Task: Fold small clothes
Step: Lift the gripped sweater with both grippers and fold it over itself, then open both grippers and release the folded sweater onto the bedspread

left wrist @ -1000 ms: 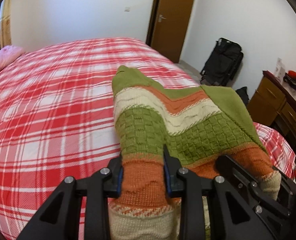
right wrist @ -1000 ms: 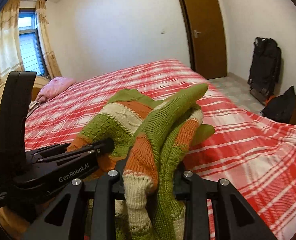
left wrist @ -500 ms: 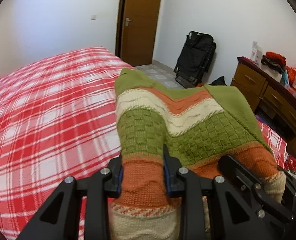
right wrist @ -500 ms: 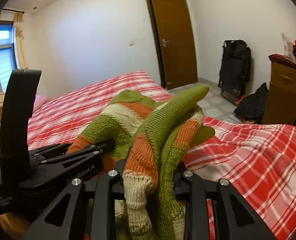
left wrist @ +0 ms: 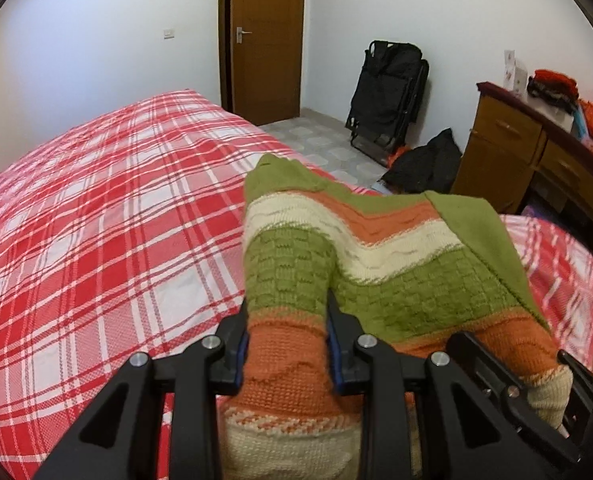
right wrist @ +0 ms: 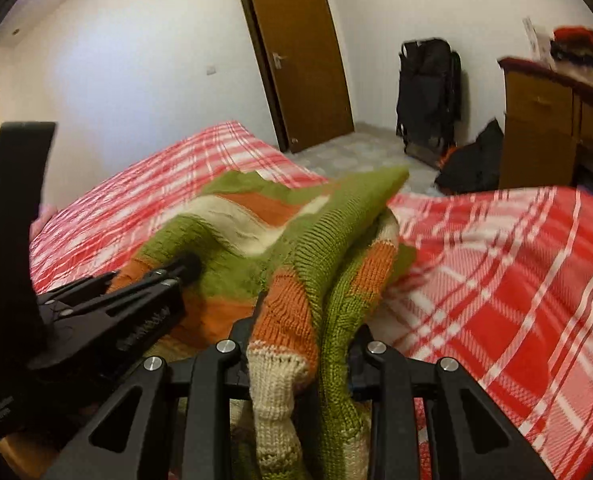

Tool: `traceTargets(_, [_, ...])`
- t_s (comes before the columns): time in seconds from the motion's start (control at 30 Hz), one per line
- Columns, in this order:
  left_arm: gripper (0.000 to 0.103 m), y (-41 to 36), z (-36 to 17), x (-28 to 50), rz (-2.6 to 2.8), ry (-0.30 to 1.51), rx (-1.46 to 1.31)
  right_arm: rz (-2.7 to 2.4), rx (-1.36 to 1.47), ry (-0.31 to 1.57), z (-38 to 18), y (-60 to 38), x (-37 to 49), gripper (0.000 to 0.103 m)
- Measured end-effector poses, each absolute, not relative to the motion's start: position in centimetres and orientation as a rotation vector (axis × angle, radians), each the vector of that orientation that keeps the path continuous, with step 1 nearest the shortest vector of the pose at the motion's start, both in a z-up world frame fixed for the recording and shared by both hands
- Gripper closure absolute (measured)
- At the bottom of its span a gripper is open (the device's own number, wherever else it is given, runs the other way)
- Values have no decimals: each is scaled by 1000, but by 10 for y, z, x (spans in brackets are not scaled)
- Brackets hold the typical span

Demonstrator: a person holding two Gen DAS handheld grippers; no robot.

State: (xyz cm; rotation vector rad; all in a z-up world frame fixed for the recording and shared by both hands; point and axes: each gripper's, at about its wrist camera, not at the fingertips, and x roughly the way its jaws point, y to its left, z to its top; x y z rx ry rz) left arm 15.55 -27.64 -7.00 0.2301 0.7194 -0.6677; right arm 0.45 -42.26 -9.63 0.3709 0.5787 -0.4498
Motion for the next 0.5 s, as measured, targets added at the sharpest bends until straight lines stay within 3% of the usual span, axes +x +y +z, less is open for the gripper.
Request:
traceTargets(0.13, [66, -272, -74, 161, -668, 756, 209, -431, 467, 610, -105, -437, 3, 74])
traceTargets(0.33, [37, -259, -80, 172, -624, 825, 178, -436, 561, 676, -117, -445, 2, 68])
traceTargets(0.4, [20, -255, -79, 169, -584, 813, 211, -441, 605, 681, -121, -450, -1, 60])
traceTargets(0.5, [12, -244, -80, 165, -553, 818, 216, -440, 652, 680, -124, -453, -11, 53])
